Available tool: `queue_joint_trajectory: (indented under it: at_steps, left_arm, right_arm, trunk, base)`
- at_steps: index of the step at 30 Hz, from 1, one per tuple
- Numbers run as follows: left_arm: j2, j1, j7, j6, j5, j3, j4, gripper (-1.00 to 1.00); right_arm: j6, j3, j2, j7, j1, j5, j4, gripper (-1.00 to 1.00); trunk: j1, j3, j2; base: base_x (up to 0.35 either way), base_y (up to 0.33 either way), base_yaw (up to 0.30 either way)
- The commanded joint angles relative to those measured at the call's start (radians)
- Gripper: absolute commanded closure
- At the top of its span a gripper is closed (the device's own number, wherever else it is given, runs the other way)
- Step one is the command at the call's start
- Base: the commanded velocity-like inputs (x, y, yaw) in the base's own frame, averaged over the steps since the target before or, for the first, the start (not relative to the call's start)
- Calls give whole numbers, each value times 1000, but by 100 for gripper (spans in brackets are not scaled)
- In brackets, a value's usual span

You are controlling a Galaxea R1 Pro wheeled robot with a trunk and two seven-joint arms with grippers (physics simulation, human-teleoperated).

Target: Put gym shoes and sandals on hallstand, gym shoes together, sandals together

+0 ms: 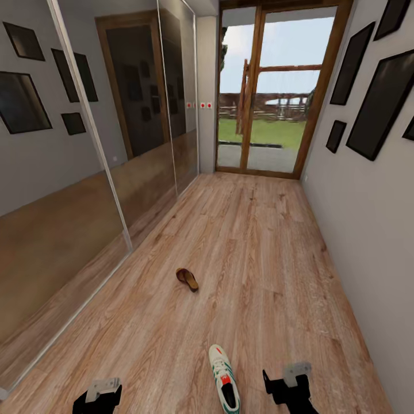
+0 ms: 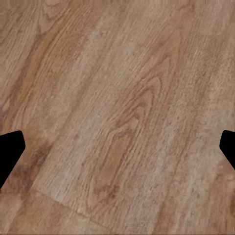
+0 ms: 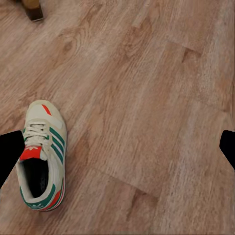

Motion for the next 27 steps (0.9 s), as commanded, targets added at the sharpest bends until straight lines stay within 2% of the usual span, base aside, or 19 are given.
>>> queue_joint_trajectory:
  at_steps: [1,2,4,5,7,8,10,15,19,20,21,27]
  left_arm:
    - [3,-5,-1,-2,7,-1,-2,-100]
    - [14,-40,-2,2,2,-3,-13,-100]
    - [18,-60,-2,2,2,-4,-15,-100]
    - [21,-88,-3,4,1,-5,-17,-100]
    - [22,-104,-5,4,1,-6,-18,-100]
    - [15,-132,-25,4,1,-7,-20,-100]
    - [11,-135,-35,2,1,-8,-19,-100]
    - [9,-136,-40,1,1,-8,-19,-100]
    - [8,-136,-41,1,1,-10,-20,-100]
    - [8,-136,-41,1,0,-10,-20,-100]
    - [12,-132,-42,2,3,-13,-19,-100]
    - [11,-127,-42,-2,4,-11,-14,-100]
  right_arm:
    - [0,1,0,0,-4,6,-16,-100]
    - [27,1,0,0,-33,14,-77,-100]
    - [57,1,1,0,-56,18,-97,-100]
    - [123,2,1,1,-99,22,-113,-100]
    - [172,2,2,1,-132,23,-117,-100]
    - [299,0,8,0,-220,22,-110,-100]
    - [324,1,9,3,-238,21,-98,-100]
    - [326,1,10,3,-246,20,-32,-100]
    - [287,0,10,2,-248,20,35,-100]
    - [272,0,10,2,-248,21,51,-100]
    - [167,1,10,3,-249,21,120,-100]
    - [91,-2,9,-2,-249,21,146,-100]
  trunk:
    - [4,-4,-8]
    - [8,-7,-15]
    - [15,-14,-29]
    - [19,-17,-36]
    - [27,-23,-50]
    - [31,-26,-57]
    - [38,-32,-71]
    - [57,-48,-106]
    - [73,-61,-134]
    - [77,-64,-141]
    - [80,-67,-148]
    - [103,-86,-190]
  base:
    - [0,0,9]
    - [0,0,4]
    - [0,0,3]
    - [0,0,1]
    - [0,0,1]
    - [0,0,0]
    - [0,0,0]
    - [0,0,0]
    - [0,0,0]
    - [0,0,0]
    - [0,0,0]
    - [0,0,44]
